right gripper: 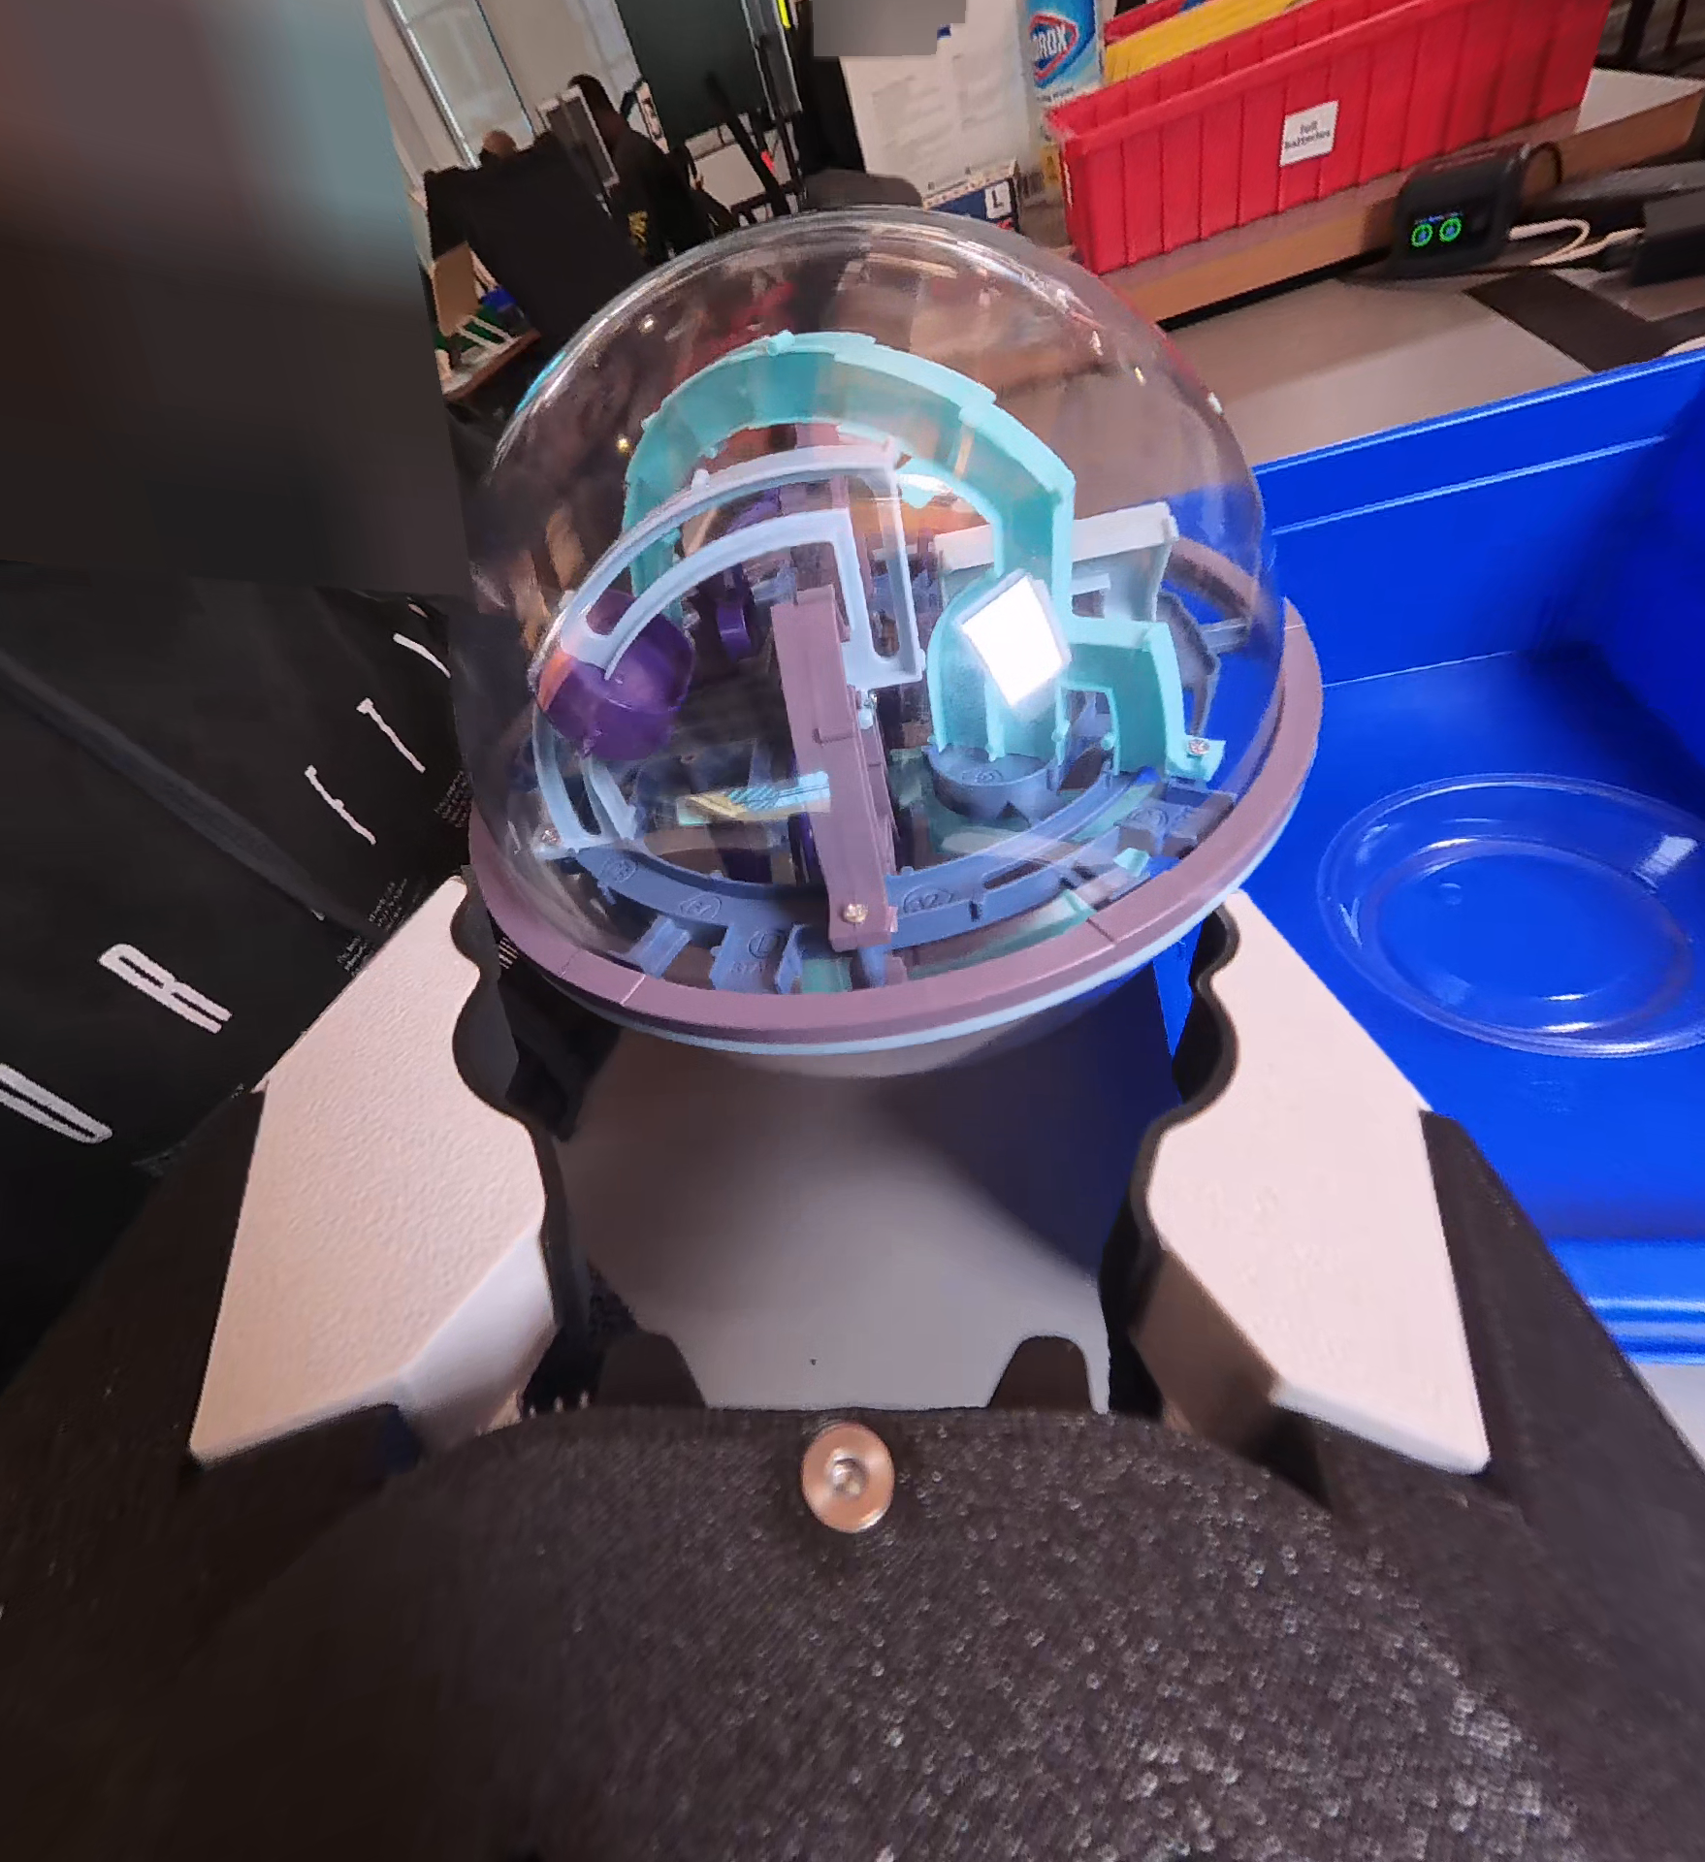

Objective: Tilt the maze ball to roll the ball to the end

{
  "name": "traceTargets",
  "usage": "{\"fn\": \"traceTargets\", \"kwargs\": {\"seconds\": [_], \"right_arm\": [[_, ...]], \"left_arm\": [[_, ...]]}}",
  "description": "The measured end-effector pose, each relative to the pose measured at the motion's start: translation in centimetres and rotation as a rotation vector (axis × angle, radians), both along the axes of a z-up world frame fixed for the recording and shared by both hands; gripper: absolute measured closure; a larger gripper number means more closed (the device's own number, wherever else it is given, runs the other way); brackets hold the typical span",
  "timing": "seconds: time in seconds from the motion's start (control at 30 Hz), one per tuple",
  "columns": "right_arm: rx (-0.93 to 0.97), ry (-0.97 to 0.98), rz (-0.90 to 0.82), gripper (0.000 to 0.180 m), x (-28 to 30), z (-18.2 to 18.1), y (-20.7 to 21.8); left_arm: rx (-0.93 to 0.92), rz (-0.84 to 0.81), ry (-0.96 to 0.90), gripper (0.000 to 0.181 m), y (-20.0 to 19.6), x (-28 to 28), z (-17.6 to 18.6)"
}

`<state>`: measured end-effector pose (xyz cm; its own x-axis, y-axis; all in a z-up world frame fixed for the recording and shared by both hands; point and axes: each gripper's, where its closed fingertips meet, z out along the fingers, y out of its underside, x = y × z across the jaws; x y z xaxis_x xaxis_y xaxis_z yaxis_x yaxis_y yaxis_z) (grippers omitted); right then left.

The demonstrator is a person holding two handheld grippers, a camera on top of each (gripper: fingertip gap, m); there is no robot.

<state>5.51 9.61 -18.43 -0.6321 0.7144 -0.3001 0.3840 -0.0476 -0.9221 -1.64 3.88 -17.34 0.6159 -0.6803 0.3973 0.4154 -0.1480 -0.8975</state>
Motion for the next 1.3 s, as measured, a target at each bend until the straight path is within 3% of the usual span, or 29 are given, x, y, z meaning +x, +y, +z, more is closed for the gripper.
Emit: {"fn": "traceTargets", "kwargs": {"seconds": [0.53,0.77,1.3], "right_arm": [[0.032,0.005,-0.146,0.048,-0.9,-0.2,-1.5],[-0.021,0.047,-0.157,0.052,-1.3,0.1,-2.4],[0.081,0.149,-0.198,0.052,-2.2,-1.9,-4.1]], "left_arm": [[-0.023,-0.045,0.017,0.104,-0.3,-1.6,2.6],[-0.002,-0.056,0.083,0.103,-0.6,-1.8,4.5],[0.051,-0.129,0.274,0.104,-1.8,-1.6,5.0]]}}
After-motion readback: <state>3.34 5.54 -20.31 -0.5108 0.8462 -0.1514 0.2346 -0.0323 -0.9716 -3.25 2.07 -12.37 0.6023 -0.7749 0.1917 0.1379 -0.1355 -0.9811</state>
